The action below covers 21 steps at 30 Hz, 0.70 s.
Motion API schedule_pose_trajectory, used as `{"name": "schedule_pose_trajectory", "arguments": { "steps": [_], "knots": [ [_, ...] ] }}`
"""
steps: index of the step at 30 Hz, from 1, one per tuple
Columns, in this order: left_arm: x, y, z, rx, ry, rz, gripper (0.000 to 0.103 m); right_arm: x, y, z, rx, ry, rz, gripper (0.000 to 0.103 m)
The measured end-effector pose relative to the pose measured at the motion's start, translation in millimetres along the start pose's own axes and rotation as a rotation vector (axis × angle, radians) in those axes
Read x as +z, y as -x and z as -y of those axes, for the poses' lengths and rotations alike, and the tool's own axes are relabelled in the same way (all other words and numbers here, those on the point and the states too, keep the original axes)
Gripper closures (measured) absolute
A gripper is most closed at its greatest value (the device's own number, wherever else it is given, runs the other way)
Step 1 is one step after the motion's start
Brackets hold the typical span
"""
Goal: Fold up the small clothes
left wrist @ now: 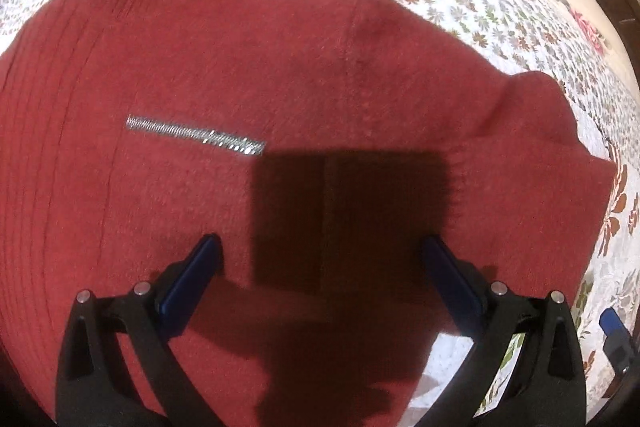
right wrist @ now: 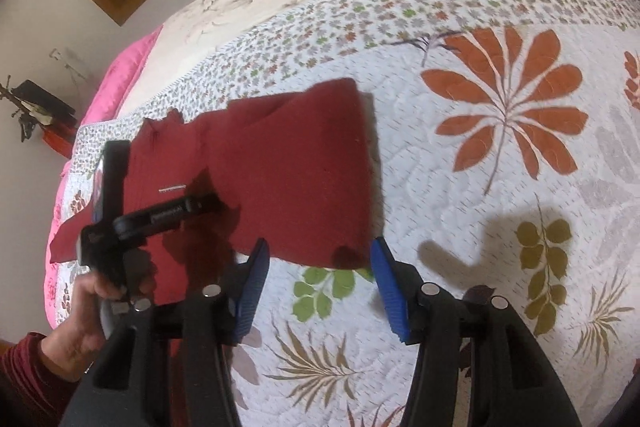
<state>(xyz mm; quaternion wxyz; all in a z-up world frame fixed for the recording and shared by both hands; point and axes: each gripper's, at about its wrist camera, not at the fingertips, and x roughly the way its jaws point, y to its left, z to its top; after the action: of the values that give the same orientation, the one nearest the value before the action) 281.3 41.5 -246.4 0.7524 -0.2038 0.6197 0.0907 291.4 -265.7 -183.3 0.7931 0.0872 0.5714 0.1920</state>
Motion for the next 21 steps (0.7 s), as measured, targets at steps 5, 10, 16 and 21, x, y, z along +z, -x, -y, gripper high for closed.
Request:
{"name": "schedule_pose_trajectory", "arguments": {
  "steps": [5,10,16,21],
  "knots": [
    [-4.8,16.6,19.9,-0.026,-0.033,0.03,0.068,-4.9,-8.2,13.1,-0.002,-0.05,-0.012,0.05],
    [-5.6,44.7,0.2,-0.12,0.034,0.072,0.086,-5.5,-15.8,14.0,-0.011,-0.063,-0.021,0.05],
    [3.0,104.3,-48.9,-0.108,0.024,0.201,0.087,-0.8,-24.8,1.3,0.0,-0.059,-0.026,0.05],
    [28.6,131.9,-94.7,-0.045,0.052,0.284,0.087,5.2,-35.3,-23.1,0.036,-0.032,-0.031,0.049]
  ]
}}
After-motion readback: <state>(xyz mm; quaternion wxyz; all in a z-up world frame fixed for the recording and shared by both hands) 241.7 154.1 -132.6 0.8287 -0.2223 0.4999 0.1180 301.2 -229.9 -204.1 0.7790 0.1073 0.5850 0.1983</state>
